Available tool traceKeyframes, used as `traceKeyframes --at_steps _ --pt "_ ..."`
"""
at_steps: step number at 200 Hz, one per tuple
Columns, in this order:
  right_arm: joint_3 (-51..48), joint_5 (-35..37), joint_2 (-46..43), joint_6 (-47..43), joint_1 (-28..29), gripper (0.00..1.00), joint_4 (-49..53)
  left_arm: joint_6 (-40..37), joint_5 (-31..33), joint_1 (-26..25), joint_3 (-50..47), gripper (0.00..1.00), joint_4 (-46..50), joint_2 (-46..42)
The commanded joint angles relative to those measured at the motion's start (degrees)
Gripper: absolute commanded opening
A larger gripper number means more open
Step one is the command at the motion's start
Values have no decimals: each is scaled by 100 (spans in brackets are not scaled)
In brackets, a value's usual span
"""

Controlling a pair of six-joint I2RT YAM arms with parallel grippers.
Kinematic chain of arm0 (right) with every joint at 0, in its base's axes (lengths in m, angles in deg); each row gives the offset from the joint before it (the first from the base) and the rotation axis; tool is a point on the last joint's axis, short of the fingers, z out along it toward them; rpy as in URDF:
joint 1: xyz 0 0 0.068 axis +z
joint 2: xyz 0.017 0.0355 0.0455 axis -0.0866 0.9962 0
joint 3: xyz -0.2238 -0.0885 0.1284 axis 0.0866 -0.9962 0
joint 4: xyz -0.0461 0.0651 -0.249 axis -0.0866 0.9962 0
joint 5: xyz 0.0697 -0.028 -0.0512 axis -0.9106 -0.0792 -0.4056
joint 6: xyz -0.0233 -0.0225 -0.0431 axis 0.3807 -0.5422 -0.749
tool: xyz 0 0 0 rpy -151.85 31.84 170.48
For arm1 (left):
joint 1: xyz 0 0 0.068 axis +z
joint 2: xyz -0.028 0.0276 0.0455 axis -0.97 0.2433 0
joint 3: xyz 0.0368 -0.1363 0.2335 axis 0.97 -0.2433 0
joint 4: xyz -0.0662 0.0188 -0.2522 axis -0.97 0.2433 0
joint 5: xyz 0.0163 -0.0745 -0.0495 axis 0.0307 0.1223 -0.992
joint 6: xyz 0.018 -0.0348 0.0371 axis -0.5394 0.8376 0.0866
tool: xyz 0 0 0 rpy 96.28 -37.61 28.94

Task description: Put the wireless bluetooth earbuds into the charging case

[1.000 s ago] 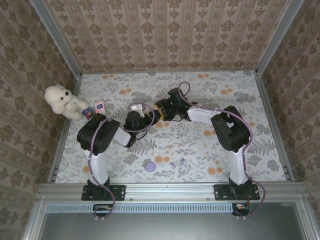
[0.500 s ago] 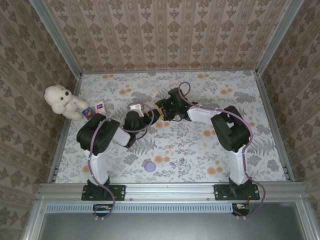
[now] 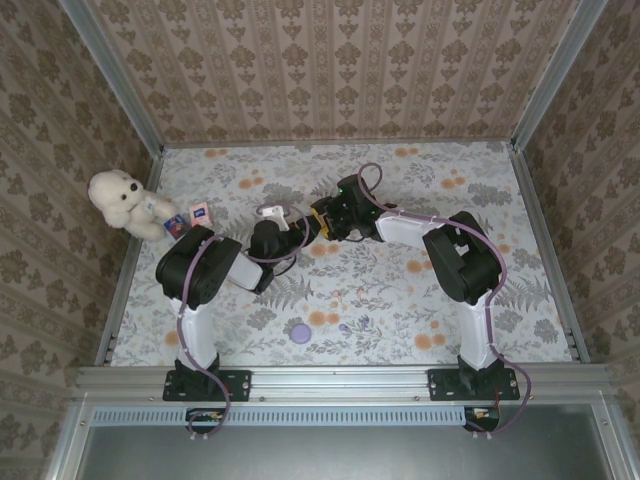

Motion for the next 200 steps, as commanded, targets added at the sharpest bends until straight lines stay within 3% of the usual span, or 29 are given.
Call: traceKeyframes --at_steps 1,33,79,200 --pt "-81 12 -262 158 4 55 -27 81 38 -16 124 51 -198 170" --pt "-79 22 -265 185 4 55 -53 50 68 -52 33 53 -213 182" --pt "-77 30 -265 227 5 55 -61 50 133 -56 -34 47 -346 254" --pt "-77 47 -231 343 -4 55 -131 -399 84 -70 -216 49 -162 112"
